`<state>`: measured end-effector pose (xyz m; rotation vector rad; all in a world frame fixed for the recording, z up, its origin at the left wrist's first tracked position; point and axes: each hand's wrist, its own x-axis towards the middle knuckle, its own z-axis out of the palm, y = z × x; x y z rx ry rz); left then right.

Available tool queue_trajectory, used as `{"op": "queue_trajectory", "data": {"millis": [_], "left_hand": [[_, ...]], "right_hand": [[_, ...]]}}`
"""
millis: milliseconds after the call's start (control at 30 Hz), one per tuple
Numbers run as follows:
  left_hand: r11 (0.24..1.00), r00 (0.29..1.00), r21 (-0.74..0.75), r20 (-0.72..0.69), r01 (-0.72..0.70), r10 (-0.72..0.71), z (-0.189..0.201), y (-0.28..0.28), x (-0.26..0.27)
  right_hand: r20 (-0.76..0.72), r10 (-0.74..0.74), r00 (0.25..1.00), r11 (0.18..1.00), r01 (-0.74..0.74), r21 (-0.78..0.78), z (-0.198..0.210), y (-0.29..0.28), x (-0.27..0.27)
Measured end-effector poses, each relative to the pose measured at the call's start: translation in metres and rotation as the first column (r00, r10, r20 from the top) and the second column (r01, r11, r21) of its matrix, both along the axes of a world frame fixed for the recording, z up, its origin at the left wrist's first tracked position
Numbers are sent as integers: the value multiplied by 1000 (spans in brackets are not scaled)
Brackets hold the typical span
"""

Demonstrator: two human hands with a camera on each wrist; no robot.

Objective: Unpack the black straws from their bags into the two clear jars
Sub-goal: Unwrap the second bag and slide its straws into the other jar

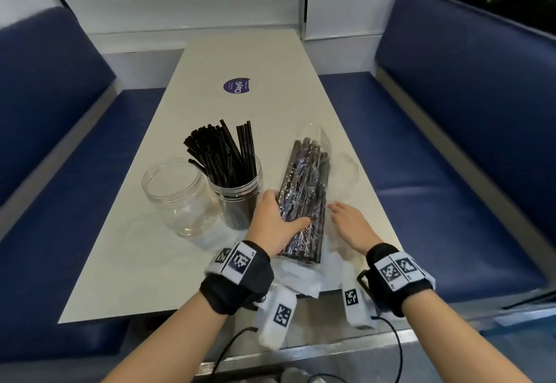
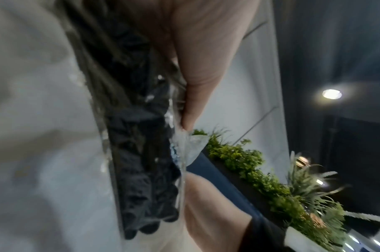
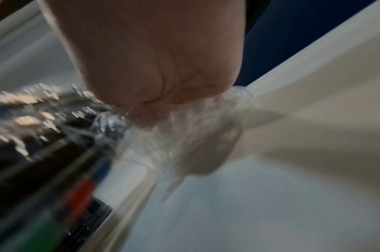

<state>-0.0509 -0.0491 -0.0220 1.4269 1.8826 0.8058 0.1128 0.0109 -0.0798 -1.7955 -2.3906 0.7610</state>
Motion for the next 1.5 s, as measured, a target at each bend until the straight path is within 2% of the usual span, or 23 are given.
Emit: {"op": "queue_trajectory", "data": {"millis": [100, 133, 200, 267, 333, 467, 567, 667, 767, 833, 900, 1067, 1200, 1300, 1400, 1500], "left_hand": [[983, 999, 182, 42, 26, -34, 24, -15, -7], [976, 996, 216, 78, 27, -45, 31, -19, -10], [953, 986, 302, 155, 14, -63, 46, -26, -18], [922, 976, 386, 201, -1, -83, 56, -33, -26], [902, 971, 430, 221, -17, -87, 61, -38, -35], [874, 949, 479, 304, -78, -82, 59, -47, -51], [870, 926, 475, 373, -135, -60, 52, -54, -63], [871, 913, 463, 406, -166, -42, 43, -59, -75], [876, 894, 448, 446, -181, -42, 28, -63, -83], [892, 889, 413, 457, -183, -29, 16, -66, -88], [904, 891, 383, 454, -189, -6, 1, -68, -94], [920, 885, 306, 459, -245, 83, -26, -71, -109], [919, 871, 273, 474, -285, 129, -35, -77, -121], [917, 857, 253, 492, -308, 153, -35, -78, -127], [922, 866, 231, 469, -311, 174, -30, -75, -129], [918, 873, 233, 448, -320, 191, -28, -74, -132]], "right_hand": [[-62, 22, 998, 999, -24, -29, 0, 2, -9], [-36, 69, 997, 979, -75, -190, 13, 0, -16], [-14, 69, 997, 991, -70, -111, 22, -1, -27], [-56, 99, 994, 995, -99, -10, 27, -5, -42], [-33, 92, 995, 996, -93, -19, 20, 2, -47], [-188, 5, 982, 992, 19, 127, 19, 15, -54], [-285, 44, 957, 973, 23, 229, 28, 13, -51], [-540, 78, 838, 973, 54, 224, 58, -4, -52], [-792, 97, 603, 994, -27, 101, 95, -25, -60], [-873, 135, 469, 989, -123, 87, 111, -34, -73], [-884, 183, 429, 972, -212, 98, 119, -38, -85], [-868, 261, 422, 949, -278, 150, 124, -46, -110], [-835, 297, 463, 938, -305, 164, 110, -51, -123], [-784, 331, 526, 930, -321, 177, 96, -55, -128], [-785, 304, 540, 941, -302, 156, 88, -59, -133], [-748, 380, 544, 925, -223, 307, 94, -63, -131]]}}
